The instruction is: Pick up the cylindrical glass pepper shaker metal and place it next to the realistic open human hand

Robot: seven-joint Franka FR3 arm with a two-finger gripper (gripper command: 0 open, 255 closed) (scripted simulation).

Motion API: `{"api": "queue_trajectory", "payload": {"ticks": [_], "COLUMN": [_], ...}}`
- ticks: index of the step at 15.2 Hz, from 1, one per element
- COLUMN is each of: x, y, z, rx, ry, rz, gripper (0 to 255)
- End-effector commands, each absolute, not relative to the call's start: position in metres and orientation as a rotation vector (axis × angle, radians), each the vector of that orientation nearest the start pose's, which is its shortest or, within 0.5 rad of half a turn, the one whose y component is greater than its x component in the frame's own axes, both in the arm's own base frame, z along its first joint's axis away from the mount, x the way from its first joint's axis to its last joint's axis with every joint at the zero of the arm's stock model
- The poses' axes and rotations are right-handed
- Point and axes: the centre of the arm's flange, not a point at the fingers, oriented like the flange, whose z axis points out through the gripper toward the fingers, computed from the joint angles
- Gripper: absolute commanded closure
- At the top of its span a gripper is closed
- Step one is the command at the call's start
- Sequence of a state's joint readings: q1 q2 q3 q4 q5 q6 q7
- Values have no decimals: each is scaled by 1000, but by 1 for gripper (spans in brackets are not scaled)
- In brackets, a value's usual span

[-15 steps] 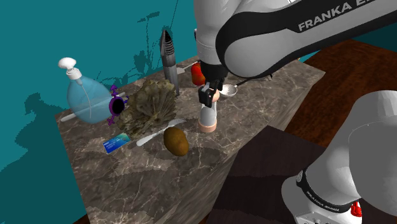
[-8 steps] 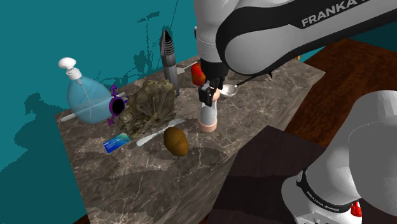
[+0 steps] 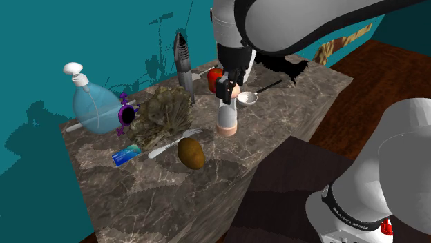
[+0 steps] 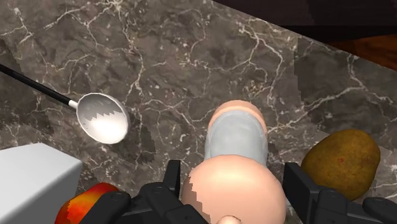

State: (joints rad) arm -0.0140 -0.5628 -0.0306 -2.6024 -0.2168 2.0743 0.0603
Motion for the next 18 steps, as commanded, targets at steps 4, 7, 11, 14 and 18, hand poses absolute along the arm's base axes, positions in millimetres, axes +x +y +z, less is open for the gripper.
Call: {"api": "queue_trajectory", "payload": {"ticks": [4, 7, 11, 14, 18], "x": [372, 372, 372, 372, 372], "y": [-29, -29, -29, -29, -29], "z": [467, 483, 504, 520, 541], "rx": [-3316, -3316, -3316, -3316, -3316], "ry": [-2, -2, -2, -2, -2], "rz": [-61, -61, -61, -61, -61], "gripper": [255, 255, 255, 255, 255]}}
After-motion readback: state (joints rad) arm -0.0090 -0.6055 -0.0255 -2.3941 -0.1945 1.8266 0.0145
